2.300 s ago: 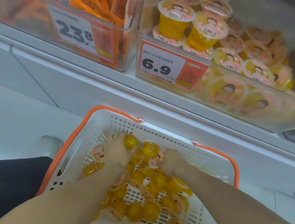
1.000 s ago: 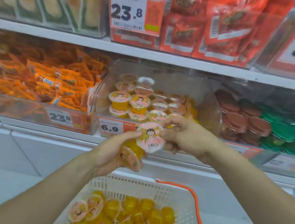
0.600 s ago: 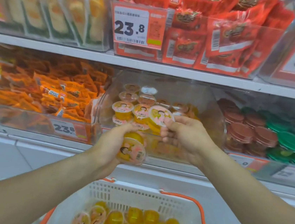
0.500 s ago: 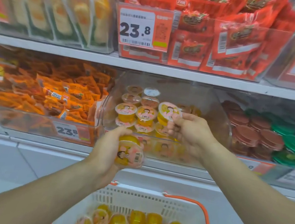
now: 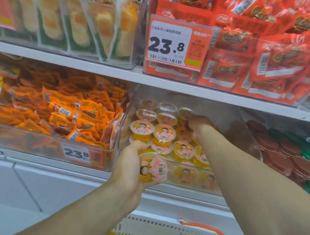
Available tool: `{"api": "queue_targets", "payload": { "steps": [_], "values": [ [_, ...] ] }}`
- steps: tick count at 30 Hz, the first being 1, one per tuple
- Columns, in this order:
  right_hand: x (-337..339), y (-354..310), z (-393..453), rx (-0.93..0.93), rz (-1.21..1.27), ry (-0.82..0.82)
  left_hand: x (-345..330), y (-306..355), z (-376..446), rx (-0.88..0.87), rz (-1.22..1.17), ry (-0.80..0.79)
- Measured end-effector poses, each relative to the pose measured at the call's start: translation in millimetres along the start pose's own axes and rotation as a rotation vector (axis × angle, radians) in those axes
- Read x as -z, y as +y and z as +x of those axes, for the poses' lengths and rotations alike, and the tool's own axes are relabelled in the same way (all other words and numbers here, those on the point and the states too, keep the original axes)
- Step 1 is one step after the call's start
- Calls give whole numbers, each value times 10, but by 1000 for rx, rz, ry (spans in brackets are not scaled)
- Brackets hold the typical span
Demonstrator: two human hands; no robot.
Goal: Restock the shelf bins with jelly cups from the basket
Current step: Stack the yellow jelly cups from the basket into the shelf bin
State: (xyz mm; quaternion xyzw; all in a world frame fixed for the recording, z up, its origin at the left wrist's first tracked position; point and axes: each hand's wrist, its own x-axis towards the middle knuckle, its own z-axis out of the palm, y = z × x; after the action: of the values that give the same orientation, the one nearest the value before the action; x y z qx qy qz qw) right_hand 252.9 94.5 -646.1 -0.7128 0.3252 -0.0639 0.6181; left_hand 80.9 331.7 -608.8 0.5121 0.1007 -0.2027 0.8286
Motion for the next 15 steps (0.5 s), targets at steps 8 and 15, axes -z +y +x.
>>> {"api": "queue_targets", "payload": {
  "steps": [8, 15],
  "values": [
    [2, -184, -407, 5, -121, 104, -51, -37, -31, 21, 2, 60],
    [198, -112, -450, 109, -183, 142, -98, -25, -95, -8, -52, 6]
  ]
}}
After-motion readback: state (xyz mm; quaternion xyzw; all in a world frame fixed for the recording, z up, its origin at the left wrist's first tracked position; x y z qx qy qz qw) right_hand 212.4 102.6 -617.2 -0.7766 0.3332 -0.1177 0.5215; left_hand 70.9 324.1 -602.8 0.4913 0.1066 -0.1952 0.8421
